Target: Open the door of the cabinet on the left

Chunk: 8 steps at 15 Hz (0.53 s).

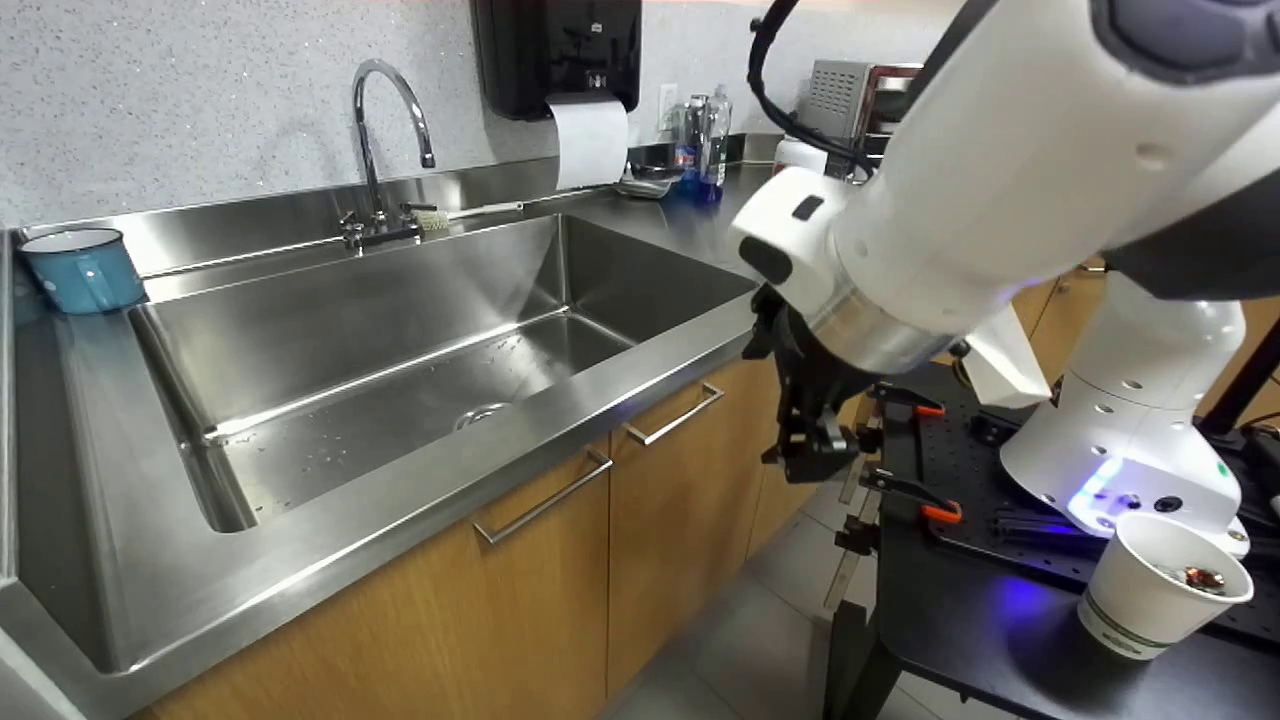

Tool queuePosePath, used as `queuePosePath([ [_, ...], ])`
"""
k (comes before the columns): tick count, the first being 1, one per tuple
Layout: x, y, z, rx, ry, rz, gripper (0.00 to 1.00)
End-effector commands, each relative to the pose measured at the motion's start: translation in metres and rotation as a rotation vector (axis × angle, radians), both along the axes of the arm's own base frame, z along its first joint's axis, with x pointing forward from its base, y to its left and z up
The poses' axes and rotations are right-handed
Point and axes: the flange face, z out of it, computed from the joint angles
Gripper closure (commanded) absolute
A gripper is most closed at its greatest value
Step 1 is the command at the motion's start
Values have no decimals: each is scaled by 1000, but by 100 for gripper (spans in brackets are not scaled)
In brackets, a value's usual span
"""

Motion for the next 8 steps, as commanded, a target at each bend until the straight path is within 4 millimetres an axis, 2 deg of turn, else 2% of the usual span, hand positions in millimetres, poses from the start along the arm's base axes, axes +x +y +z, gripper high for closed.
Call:
queuePosePath([
  [1, -1, 27, -37, -34, -18, 59, 0],
  [2, -1, 32, -41, -44, -19, 69, 0],
  [3, -7, 18, -32, -26, -12, 65, 0],
  [5, -7, 26, -43, -29, 0, 77, 0],
  [8, -3, 29, -44, -25, 3, 74, 0],
])
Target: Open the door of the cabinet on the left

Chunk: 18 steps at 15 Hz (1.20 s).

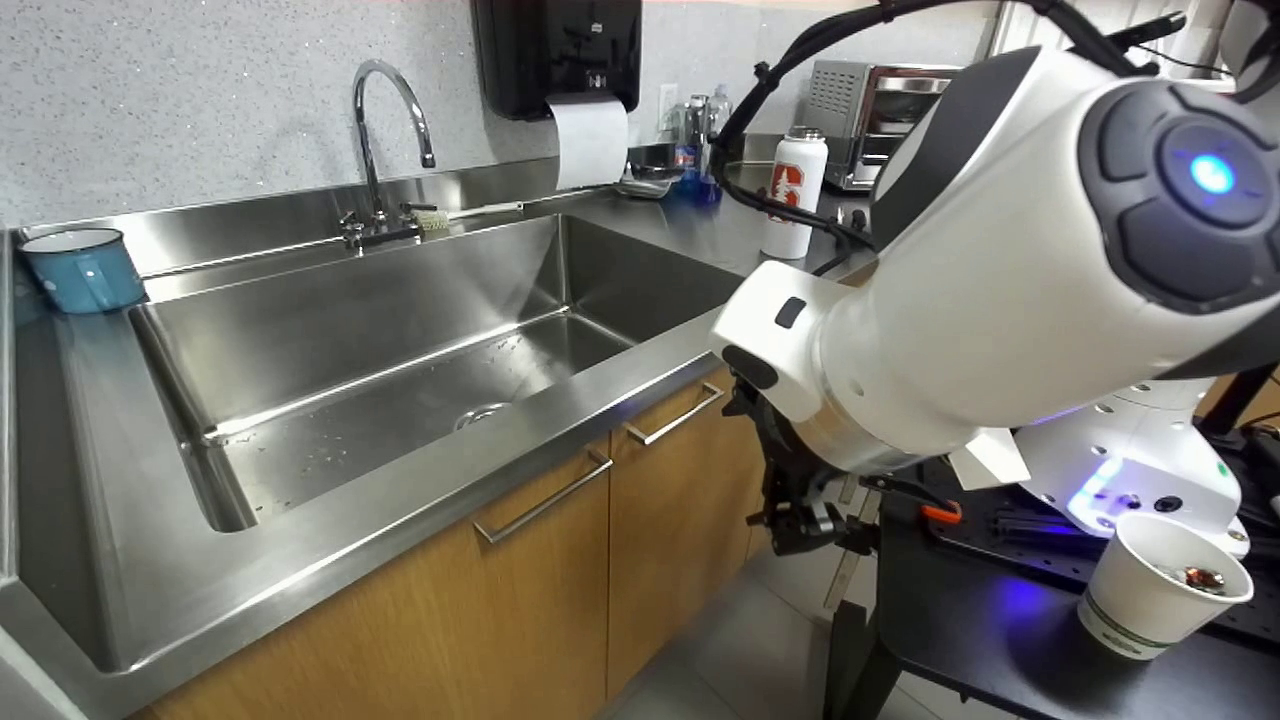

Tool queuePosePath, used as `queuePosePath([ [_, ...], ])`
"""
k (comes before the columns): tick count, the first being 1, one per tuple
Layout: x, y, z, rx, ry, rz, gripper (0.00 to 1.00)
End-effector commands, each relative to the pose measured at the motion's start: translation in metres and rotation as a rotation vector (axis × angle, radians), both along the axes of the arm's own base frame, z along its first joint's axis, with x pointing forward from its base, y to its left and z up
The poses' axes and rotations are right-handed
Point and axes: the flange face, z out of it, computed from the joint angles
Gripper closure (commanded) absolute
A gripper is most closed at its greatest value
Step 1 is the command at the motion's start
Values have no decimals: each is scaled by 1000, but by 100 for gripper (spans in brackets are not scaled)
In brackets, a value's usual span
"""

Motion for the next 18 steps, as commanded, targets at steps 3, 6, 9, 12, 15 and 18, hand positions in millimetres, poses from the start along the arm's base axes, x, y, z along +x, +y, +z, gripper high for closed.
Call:
queuePosePath([
  [3, 4, 11, -21, -60, -126, 81, 0],
  [6, 0, 28, -54, -112, -278, 180, 0],
  [9, -6, 38, -93, -205, -414, 204, 0],
  [12, -5, 39, -138, -289, -521, 153, 0],
  [15, 0, 39, -172, -331, -581, 114, 0],
  [18, 12, 35, -200, -355, -592, 118, 0],
])
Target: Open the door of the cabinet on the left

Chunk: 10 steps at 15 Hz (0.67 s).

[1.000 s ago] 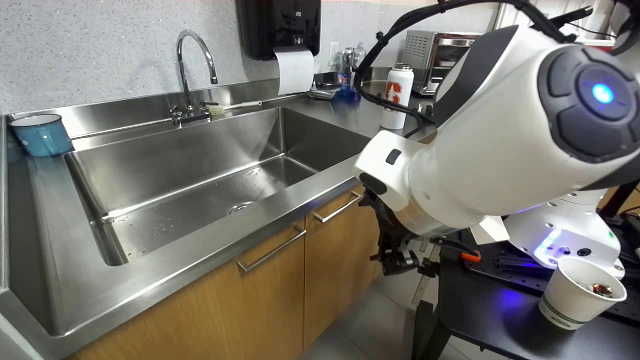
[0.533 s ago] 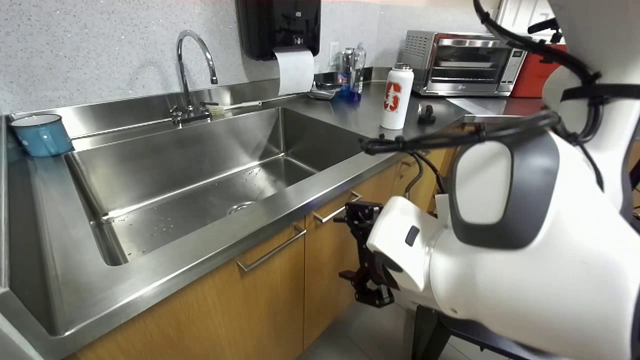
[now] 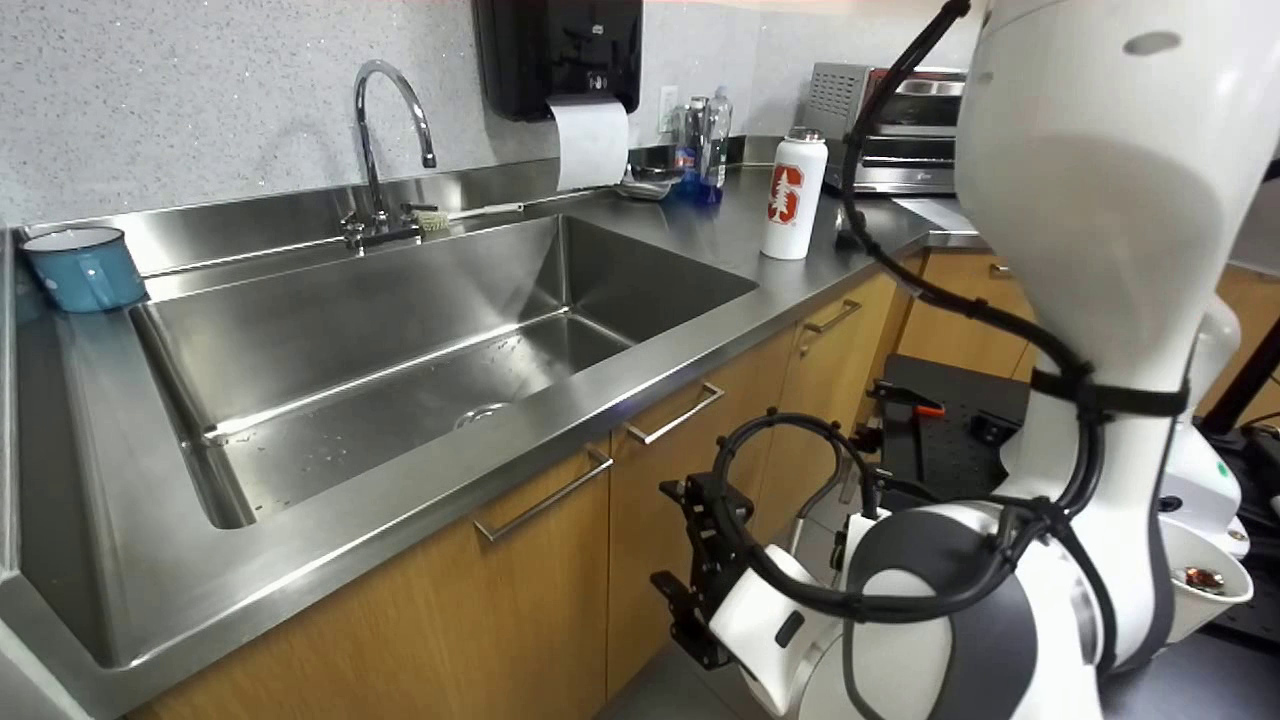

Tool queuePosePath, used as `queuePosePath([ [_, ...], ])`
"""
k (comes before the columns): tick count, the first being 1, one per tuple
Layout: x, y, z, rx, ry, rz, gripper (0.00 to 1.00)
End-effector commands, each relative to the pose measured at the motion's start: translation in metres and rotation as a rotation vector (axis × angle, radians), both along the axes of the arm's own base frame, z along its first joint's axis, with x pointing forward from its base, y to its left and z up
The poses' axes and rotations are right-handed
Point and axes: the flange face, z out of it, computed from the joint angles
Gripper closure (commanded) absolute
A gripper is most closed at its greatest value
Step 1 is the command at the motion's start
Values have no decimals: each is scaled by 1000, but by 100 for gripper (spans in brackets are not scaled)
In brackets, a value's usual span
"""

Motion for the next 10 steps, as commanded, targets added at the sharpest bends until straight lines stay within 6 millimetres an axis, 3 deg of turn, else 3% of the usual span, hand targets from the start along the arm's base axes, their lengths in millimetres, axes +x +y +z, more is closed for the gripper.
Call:
queuePosePath([
  [1, 21, 1, -26, -26, -32, 3, 0],
  [4, 43, -2, -35, -43, -33, 27, 0],
  [10, 80, -1, -35, -122, -31, 77, 0],
])
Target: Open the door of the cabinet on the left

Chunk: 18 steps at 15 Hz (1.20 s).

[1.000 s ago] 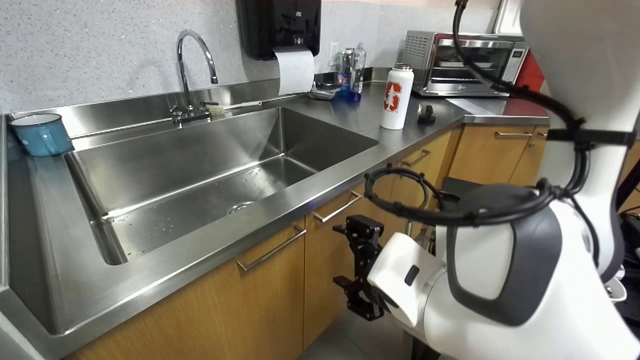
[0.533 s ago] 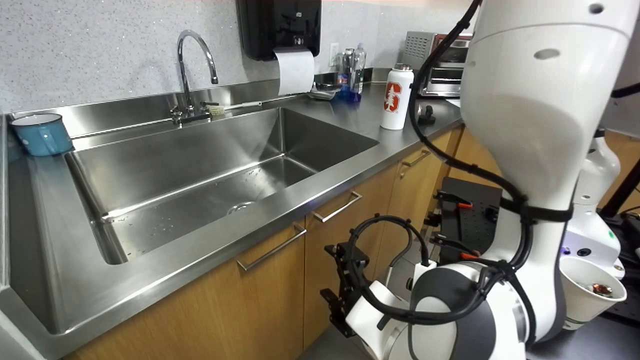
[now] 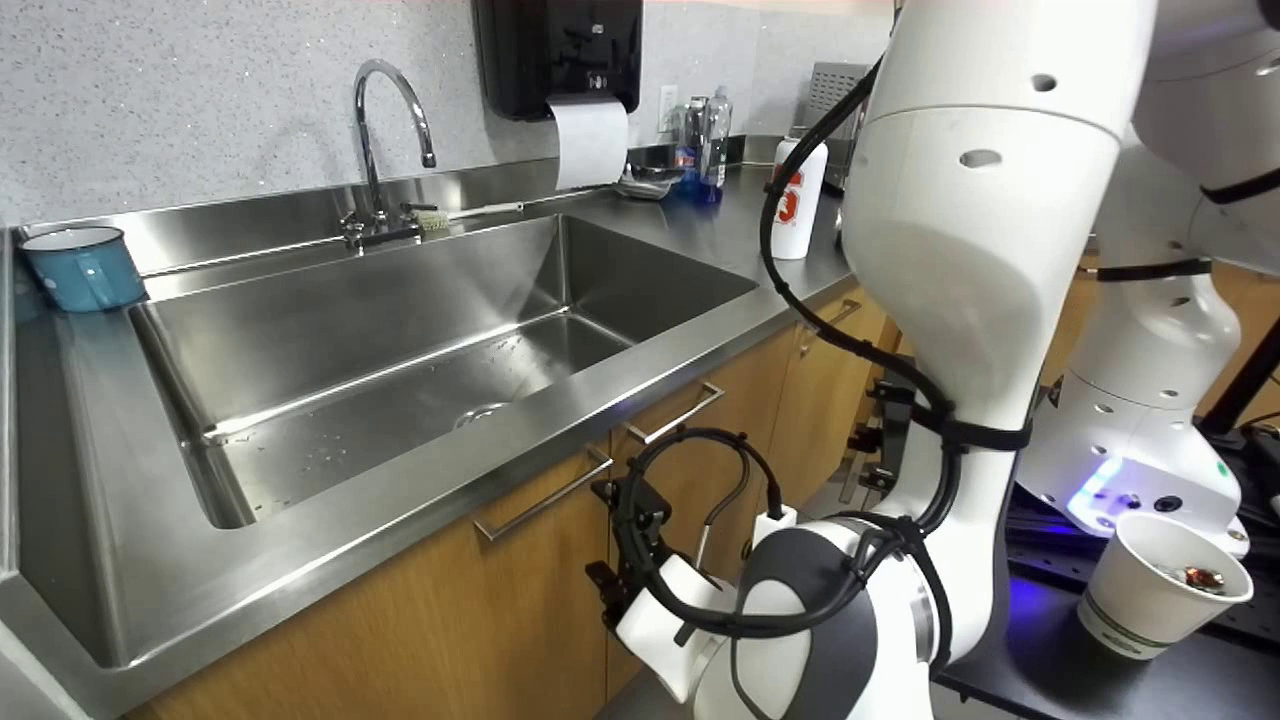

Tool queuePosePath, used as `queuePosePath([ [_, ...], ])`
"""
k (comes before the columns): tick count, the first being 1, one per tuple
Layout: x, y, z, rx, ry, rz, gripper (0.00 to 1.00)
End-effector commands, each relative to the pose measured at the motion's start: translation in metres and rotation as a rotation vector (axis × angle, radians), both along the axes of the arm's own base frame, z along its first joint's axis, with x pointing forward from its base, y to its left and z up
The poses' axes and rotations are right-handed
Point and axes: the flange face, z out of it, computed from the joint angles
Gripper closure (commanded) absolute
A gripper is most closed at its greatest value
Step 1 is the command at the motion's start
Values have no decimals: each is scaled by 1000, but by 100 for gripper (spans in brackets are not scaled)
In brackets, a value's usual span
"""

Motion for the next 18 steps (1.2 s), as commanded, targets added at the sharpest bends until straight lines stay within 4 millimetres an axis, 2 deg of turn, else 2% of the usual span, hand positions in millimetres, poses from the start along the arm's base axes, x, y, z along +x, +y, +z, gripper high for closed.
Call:
queuePosePath([
  [1, 23, 2, 0, -82, 7, 16, 0],
  [6, 49, -6, 1, -216, -26, 29, 0],
  [10, 62, -13, -6, -279, -89, 33, 0],
  [18, 60, -17, -38, -311, -107, 14, 0],
])
